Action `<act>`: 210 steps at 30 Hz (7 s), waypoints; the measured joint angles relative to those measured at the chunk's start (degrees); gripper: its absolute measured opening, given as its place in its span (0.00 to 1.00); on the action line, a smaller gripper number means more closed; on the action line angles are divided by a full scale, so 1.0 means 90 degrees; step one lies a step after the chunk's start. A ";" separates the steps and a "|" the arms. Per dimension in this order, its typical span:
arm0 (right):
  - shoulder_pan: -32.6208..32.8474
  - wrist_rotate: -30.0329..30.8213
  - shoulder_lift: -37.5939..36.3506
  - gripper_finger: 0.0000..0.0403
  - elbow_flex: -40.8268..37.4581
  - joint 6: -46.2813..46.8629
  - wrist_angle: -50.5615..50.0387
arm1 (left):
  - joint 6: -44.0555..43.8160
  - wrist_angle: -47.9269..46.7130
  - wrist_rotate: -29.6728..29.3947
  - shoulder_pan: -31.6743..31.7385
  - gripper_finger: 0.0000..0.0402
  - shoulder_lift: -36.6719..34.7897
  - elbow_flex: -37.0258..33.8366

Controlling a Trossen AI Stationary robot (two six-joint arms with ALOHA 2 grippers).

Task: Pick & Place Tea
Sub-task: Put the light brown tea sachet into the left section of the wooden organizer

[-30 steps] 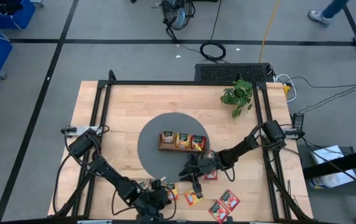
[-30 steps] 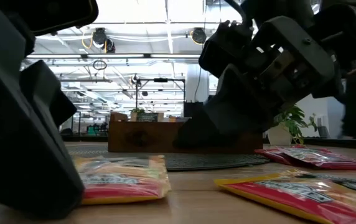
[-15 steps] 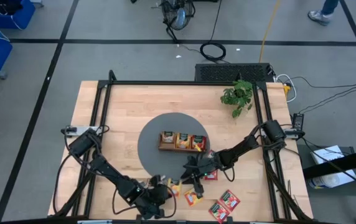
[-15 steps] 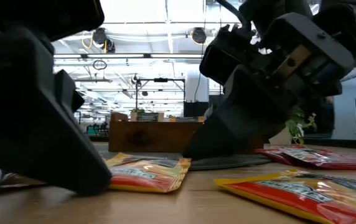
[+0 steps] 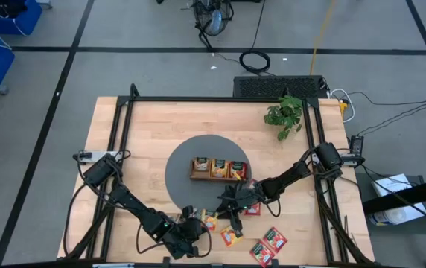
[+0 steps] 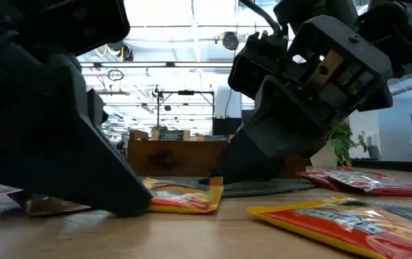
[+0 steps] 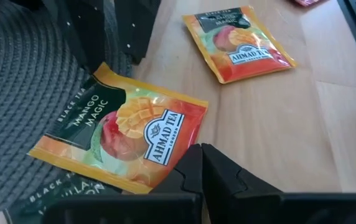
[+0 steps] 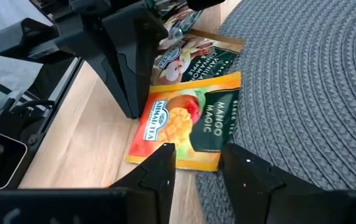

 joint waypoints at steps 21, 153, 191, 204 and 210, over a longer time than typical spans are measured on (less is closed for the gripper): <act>0.0002 0.0446 0.0022 0.20 -0.0010 -0.0112 -0.0352 | 0.0340 0.0906 0.0005 0.0104 0.02 0.0485 -0.0004; 0.0379 0.0254 -0.0075 0.48 0.1151 -0.1499 -0.0085 | -0.3035 -0.4968 0.0381 -0.1260 0.20 -0.0412 0.1254; 0.0156 0.0312 -0.0075 0.48 0.1151 -0.1643 -0.0634 | -0.3705 -0.6205 0.0084 -0.0892 0.20 -0.0554 0.1429; -0.0294 0.0233 -0.0075 0.48 0.1151 -0.1507 -0.1080 | -0.2751 -0.6114 -0.0095 -0.0072 0.20 -0.0552 0.1222; -0.0459 -0.0208 -0.0075 0.48 0.1151 -0.1286 -0.1113 | -0.2195 -0.5065 -0.0032 0.0160 0.20 -0.0575 0.0753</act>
